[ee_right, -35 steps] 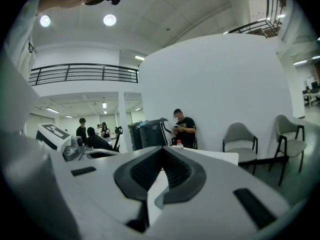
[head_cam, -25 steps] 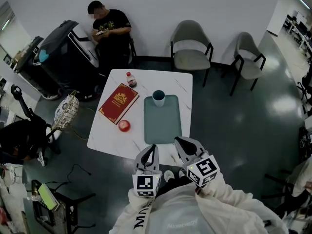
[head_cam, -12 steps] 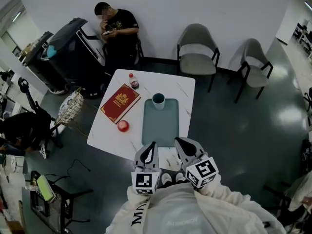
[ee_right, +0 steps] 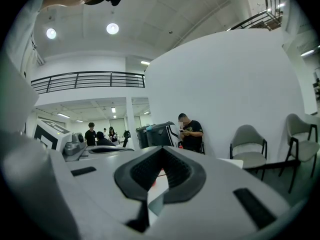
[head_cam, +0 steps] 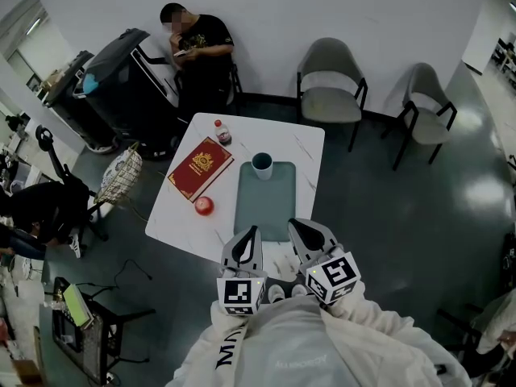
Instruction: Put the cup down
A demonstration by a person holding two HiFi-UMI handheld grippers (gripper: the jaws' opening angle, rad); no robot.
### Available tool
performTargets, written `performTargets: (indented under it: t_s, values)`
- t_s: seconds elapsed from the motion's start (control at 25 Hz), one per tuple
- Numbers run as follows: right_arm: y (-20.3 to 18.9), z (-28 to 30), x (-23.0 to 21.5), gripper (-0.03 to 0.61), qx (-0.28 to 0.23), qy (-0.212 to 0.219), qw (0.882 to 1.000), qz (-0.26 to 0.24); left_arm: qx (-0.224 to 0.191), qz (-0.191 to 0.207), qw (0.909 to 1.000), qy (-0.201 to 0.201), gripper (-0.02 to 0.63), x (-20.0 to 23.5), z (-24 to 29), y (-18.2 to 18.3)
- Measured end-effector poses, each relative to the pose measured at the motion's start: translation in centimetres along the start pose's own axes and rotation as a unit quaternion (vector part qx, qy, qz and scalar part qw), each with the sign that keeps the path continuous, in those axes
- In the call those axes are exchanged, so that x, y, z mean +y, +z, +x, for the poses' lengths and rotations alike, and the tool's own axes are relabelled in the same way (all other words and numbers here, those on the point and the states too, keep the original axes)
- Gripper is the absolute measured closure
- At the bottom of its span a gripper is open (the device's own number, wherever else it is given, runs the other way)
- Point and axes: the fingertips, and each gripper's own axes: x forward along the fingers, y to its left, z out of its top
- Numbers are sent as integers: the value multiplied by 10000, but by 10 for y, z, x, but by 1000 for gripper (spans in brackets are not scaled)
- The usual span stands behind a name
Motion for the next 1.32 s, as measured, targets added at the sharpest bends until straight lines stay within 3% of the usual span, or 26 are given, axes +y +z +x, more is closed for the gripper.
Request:
performTargets:
  t_s: [1.32]
  values:
    - [-15,10,4,574,202,-30,9998,23,180,-140,9996,-158,603,4,3,-15]
